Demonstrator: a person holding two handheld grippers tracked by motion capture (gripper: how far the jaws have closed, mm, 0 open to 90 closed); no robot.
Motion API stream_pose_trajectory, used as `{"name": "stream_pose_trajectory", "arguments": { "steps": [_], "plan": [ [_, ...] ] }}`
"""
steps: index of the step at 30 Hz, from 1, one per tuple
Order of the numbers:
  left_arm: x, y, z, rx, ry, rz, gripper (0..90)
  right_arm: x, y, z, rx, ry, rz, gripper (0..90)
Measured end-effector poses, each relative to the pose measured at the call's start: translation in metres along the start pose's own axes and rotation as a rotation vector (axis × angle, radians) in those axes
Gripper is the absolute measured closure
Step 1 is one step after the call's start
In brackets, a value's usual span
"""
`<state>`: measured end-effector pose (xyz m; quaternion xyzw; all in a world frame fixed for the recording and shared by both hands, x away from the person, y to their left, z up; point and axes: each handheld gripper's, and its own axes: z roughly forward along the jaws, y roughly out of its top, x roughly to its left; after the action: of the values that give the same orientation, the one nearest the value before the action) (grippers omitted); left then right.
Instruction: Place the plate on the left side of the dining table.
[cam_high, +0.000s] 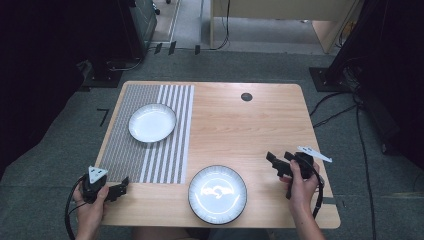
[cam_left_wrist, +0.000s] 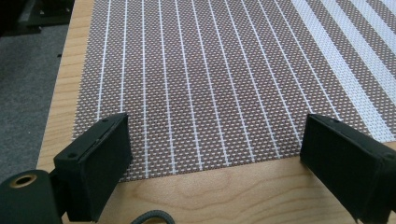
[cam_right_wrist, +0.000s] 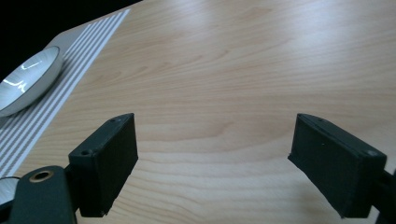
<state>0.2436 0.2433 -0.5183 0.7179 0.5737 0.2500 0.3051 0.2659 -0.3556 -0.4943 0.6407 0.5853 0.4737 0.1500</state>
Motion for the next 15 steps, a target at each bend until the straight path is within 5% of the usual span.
{"name": "stream_pose_trajectory", "arguments": {
  "steps": [15],
  "plan": [
    [0.0,0.0,0.0,-0.001,0.0,-0.001,8.4,-0.042,-0.019,-0.039,-0.005,-0.106,0.036,15.0]
  ]
}}
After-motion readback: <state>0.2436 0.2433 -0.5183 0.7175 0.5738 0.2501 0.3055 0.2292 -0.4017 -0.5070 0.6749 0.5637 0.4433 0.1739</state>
